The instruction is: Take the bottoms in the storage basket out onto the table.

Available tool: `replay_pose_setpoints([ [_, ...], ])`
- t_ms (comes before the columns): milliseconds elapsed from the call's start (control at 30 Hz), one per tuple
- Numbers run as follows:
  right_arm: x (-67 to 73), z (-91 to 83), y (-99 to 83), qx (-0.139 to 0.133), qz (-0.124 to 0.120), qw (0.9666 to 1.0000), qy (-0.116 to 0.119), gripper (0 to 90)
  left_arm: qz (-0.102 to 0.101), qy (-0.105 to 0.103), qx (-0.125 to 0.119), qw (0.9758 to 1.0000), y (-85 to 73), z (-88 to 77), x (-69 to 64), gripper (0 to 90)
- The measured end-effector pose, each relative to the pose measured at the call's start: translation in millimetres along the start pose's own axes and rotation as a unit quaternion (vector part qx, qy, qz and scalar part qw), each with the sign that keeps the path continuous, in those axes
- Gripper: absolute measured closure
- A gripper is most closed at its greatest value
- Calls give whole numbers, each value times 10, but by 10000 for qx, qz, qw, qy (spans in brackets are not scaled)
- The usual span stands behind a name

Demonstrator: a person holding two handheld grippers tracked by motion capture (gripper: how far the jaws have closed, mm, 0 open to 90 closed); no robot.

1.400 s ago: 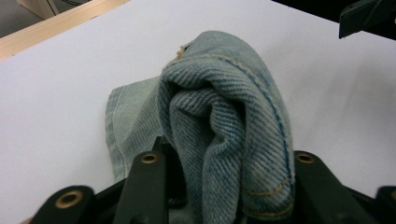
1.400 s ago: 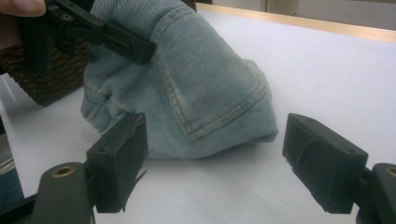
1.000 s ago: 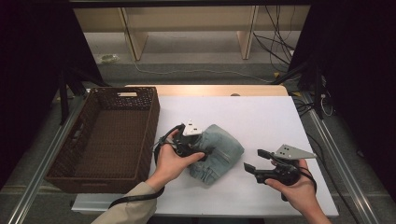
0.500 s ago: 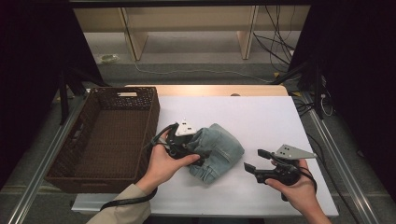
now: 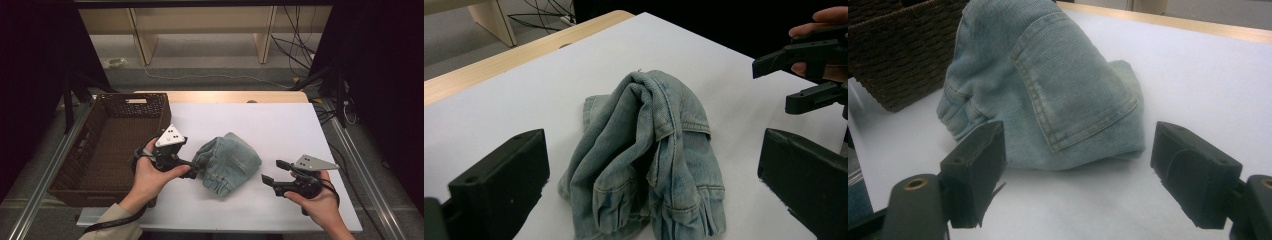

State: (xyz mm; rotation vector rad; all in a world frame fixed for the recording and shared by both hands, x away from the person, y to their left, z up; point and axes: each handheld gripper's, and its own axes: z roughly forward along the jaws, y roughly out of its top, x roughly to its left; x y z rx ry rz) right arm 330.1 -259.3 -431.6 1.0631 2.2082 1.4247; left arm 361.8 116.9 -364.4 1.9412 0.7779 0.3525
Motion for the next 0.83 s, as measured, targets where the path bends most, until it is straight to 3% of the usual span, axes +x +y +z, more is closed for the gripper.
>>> replay_pose_setpoints([
  [500,-3,6,-3,27,-3,10000,-21,231,-139,190,-110,9997,-159,-357,194,5],
  [833,-36,7,-10,45,36,10000,-72,231,-146,156,-99,9997,-221,-375,220,11],
])
